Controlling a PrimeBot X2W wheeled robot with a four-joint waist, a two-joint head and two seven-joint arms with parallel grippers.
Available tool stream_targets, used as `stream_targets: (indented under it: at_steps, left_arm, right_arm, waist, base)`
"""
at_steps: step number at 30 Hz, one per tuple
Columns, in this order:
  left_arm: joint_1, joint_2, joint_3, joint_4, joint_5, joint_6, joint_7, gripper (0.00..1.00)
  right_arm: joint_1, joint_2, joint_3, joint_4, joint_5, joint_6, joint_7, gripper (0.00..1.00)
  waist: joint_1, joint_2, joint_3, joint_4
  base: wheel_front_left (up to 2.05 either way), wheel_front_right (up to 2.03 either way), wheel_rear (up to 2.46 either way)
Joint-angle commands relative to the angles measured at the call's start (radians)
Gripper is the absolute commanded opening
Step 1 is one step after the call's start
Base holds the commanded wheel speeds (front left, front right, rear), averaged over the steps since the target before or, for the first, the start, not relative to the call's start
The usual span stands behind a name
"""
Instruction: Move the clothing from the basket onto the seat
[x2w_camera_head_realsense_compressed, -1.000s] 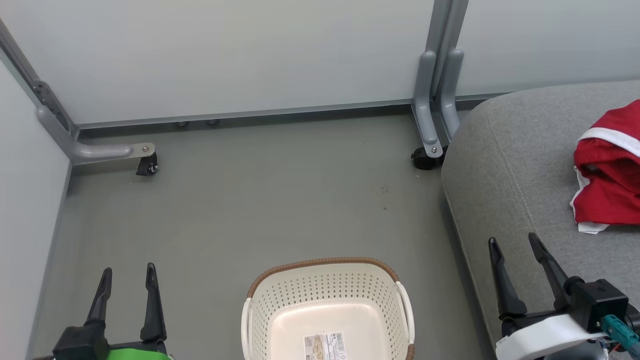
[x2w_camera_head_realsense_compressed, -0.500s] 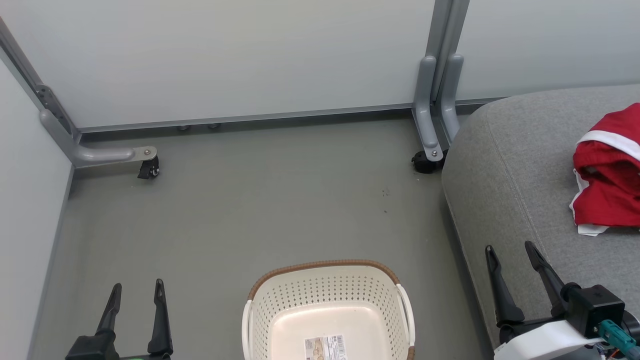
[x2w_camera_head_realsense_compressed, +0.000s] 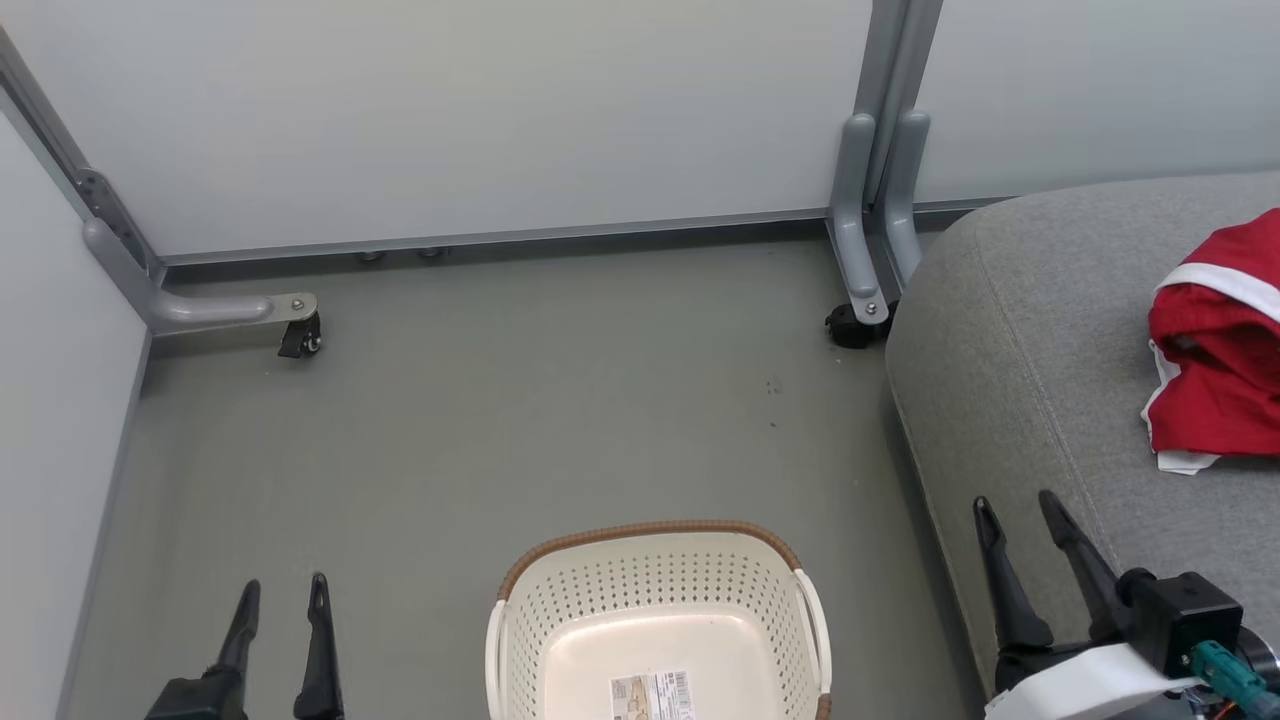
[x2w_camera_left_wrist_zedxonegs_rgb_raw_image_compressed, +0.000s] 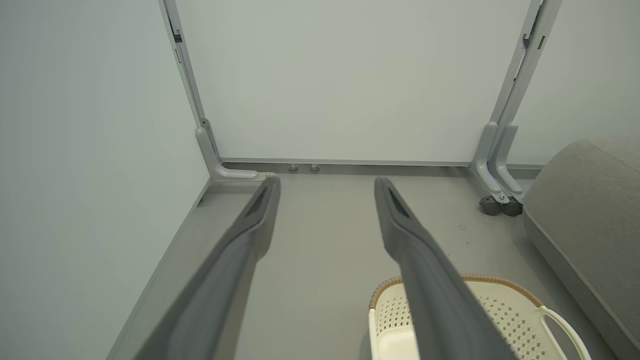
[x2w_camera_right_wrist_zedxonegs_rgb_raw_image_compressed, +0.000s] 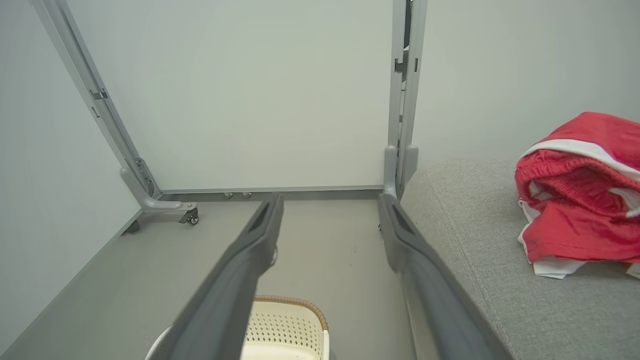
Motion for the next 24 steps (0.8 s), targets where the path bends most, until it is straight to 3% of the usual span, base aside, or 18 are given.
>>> stream_targets:
  at_steps: [1, 24]
  left_arm:
    - [-0.001, -0.002, 0.001, 0.009, -0.003, 0.0, 0.003, 0.0]
    - [-0.072, -0.013, 0.028, 0.026, -0.417, -0.019, 0.111, 0.0]
  right_arm:
    - [0.003, 0.001, 0.002, 0.006, 0.002, 0.0, -0.001, 0.0]
    - [-0.086, -0.026, 0.001, 0.116, 0.456, 0.0, 0.021, 0.0]
  waist:
    - [0.0001, 0.0, 0.0, 0.0]
    - [0.0001, 0.0, 0.004, 0.002]
  base:
    - [0.0, 0.0, 0.0]
    - [0.0, 0.0, 0.0]
